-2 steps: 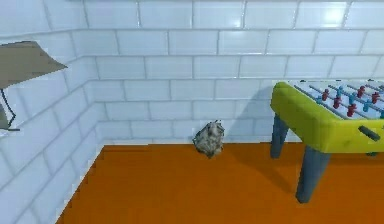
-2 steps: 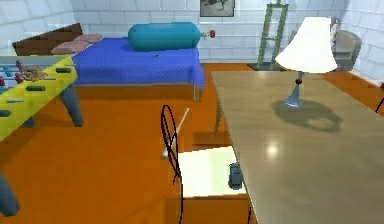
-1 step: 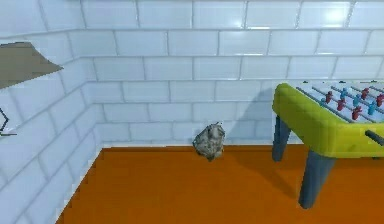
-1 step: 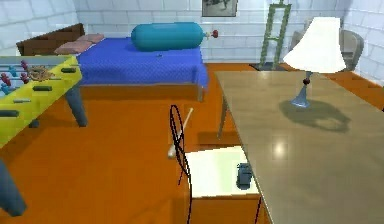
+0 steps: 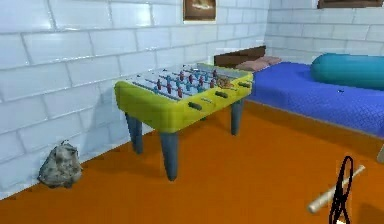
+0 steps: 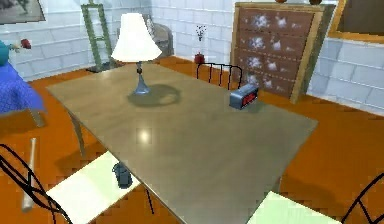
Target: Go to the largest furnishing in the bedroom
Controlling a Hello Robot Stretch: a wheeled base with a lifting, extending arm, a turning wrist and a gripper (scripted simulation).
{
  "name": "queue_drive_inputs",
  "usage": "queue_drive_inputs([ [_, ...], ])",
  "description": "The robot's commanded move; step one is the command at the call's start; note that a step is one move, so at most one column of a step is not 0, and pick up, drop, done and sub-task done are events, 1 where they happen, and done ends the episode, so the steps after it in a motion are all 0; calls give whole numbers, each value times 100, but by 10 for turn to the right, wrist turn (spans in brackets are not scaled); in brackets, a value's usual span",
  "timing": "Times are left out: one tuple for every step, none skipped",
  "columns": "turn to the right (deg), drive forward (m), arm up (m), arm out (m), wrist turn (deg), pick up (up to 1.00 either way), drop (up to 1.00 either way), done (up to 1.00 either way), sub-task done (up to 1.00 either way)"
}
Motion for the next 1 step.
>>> queue_drive_inputs([
  [0, 80, 0, 0, 0, 0, 0, 0, 0],
])
